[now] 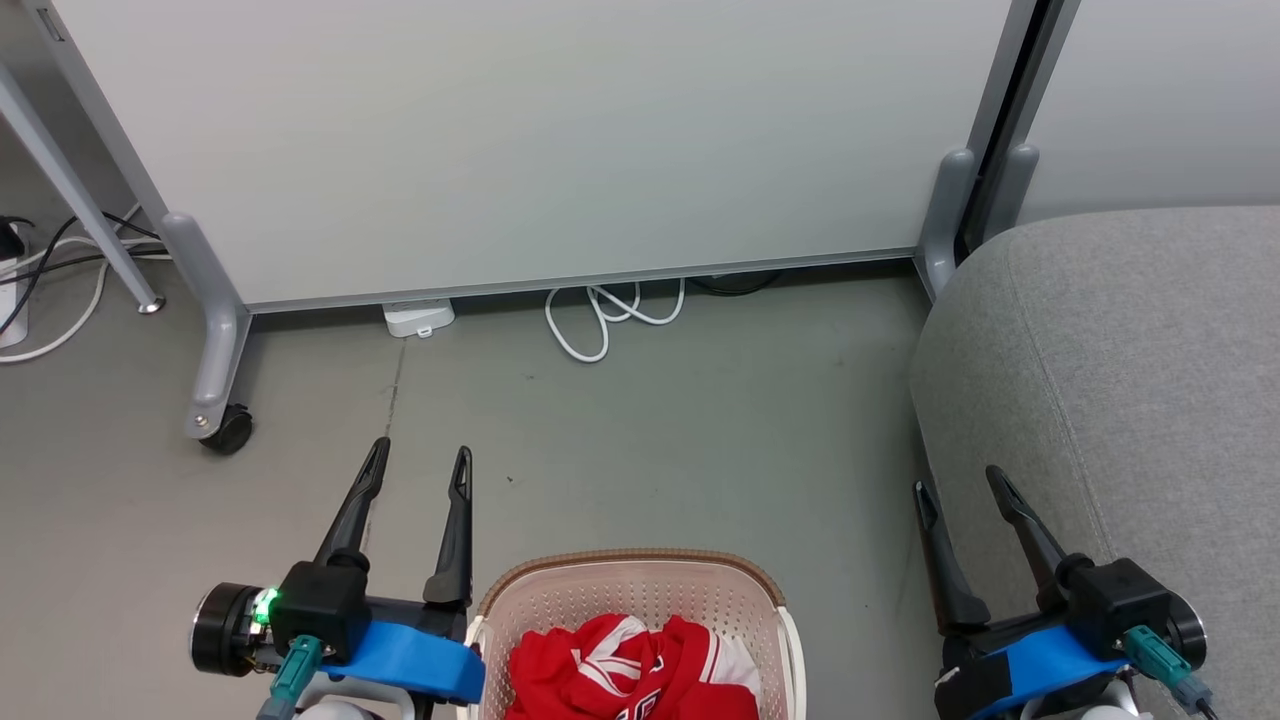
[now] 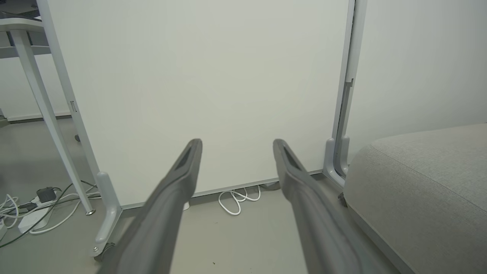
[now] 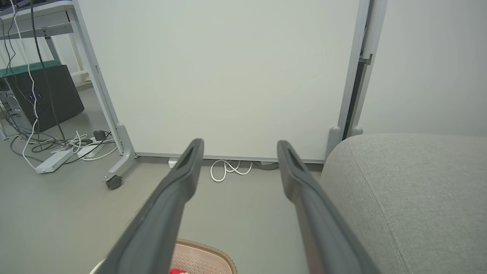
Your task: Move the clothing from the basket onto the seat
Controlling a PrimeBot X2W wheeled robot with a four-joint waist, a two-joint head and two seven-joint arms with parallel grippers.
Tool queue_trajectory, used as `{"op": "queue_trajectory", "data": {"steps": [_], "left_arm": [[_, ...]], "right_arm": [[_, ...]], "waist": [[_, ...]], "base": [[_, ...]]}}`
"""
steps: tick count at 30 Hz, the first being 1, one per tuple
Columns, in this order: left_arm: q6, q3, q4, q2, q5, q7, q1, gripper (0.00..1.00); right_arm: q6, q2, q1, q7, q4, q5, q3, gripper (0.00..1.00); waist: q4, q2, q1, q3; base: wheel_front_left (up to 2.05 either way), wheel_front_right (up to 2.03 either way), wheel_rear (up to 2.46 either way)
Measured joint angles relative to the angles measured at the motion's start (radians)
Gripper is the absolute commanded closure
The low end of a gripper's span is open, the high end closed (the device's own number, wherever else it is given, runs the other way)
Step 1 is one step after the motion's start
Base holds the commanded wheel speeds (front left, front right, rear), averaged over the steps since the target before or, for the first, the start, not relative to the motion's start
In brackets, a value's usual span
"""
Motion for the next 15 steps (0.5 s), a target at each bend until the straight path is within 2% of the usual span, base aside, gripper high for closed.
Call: {"op": "queue_trajectory", "data": {"steps": [15], "left_arm": [[-0.018,0.010,0.016,-0.010,0.002,0.000,-0.005,0.00]], "right_arm": [[0.000,0.000,-0.002,0.000,-0.001,-0.004,-0.001,0.00]], "waist": [[-0.005,0.0000,0.0000,0.010]], "base": [[0.00,0.00,0.00]]}}
